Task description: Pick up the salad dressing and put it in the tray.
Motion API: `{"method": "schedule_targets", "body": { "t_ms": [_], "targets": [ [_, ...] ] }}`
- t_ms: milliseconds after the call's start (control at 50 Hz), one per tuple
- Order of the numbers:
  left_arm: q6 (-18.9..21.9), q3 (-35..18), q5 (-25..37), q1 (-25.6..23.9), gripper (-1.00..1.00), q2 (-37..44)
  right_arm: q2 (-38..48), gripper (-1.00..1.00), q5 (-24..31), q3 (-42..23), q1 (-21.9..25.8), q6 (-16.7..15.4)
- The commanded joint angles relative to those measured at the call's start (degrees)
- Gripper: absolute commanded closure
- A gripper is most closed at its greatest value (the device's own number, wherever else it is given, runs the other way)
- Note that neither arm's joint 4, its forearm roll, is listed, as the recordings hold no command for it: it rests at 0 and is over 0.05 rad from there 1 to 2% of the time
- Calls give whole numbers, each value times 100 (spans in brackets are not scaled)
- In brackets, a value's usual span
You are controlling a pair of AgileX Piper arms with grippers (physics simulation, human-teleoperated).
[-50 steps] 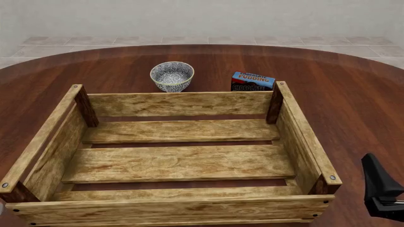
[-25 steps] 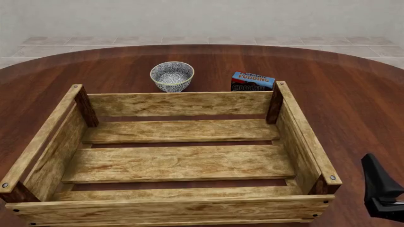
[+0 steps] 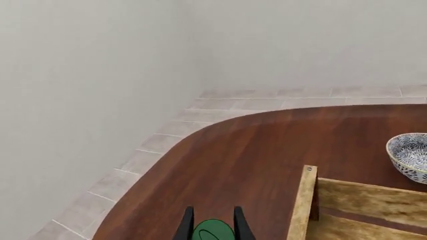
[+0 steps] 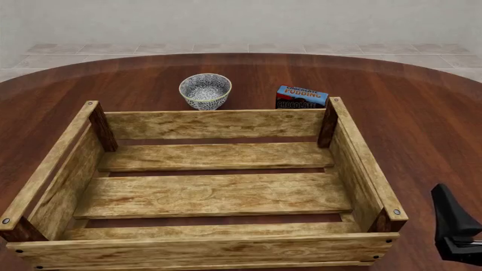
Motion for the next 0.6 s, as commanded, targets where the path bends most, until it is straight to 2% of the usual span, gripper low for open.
{"method": "schedule_targets", "body": {
  "t_ms": [20,140,600],
  "targets": [
    [240,-474,134,-267,100,20,-20,-100,19,-12,3,19],
    [293,-648,183,-420,100,71,-41,-100,18,3,-4,25],
    [444,-1849,473,-1705,100,581,-46,-100,15,11,-24,43]
  ]
}}
